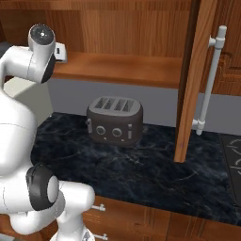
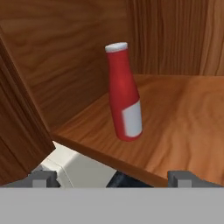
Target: Move the ketchup and ketchup from the cabinet to the dining counter.
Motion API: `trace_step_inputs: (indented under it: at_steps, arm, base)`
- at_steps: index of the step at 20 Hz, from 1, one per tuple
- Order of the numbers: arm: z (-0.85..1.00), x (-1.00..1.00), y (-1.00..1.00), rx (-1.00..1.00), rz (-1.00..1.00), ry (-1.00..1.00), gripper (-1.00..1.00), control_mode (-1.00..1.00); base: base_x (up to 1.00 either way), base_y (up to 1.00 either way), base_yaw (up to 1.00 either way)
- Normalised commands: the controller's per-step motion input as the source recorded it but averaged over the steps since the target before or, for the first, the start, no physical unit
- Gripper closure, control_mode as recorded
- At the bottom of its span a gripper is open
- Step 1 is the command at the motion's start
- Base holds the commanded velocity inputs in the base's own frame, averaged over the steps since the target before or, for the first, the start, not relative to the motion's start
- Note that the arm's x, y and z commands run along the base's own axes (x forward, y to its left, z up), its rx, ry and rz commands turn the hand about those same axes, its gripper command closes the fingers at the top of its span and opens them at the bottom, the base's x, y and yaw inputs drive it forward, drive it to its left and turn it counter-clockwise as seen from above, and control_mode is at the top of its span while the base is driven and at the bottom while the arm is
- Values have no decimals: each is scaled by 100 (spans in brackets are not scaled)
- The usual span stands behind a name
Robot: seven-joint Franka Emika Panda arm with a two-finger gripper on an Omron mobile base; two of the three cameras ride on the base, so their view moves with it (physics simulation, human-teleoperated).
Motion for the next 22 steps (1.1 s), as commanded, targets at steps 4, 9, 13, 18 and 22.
trace_step_inputs:
  at_steps: [4,9,13,18,22]
  arm:
    - [0,17,21,0,1,0,-100,-100]
    - [0,28,5,-4,0,0,-100,-100]
    - [-4,14,1,-7,0,0,-100,-100]
    - [-7,2,0,-8,0,0,-100,-100]
    - [0,0,0,-4,0,0,-100,-100]
  base:
    - [0,0,0]
    - [0,0,0]
    - [0,0,0]
    - [0,0,0]
    - [0,0,0]
